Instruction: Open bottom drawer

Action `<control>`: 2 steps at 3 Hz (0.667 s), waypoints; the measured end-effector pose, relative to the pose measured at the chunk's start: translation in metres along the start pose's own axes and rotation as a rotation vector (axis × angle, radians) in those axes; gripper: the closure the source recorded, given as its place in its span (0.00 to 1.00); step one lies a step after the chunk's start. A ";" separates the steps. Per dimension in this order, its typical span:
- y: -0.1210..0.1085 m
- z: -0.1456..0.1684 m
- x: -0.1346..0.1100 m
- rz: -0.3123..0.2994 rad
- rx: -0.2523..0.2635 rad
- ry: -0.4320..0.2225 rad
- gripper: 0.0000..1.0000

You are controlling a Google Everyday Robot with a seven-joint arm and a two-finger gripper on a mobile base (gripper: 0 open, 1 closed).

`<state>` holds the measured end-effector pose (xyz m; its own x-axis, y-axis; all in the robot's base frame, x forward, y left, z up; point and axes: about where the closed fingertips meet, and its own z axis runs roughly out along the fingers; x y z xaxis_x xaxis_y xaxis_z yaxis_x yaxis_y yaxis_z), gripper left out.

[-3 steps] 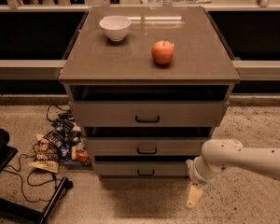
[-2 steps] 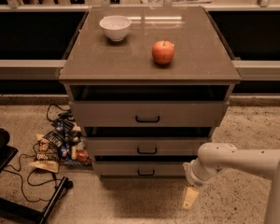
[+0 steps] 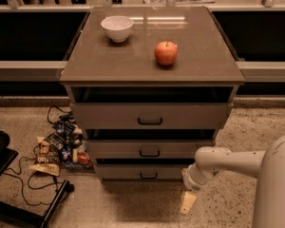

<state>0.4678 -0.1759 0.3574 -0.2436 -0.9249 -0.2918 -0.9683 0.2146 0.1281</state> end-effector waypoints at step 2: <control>-0.030 0.056 0.014 0.001 -0.042 0.007 0.00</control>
Offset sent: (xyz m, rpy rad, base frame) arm 0.0448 -0.0100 -0.1005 -0.0085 0.0221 0.0198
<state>0.4906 -0.1776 0.2961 -0.2439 -0.9269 -0.2851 -0.9648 0.2023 0.1678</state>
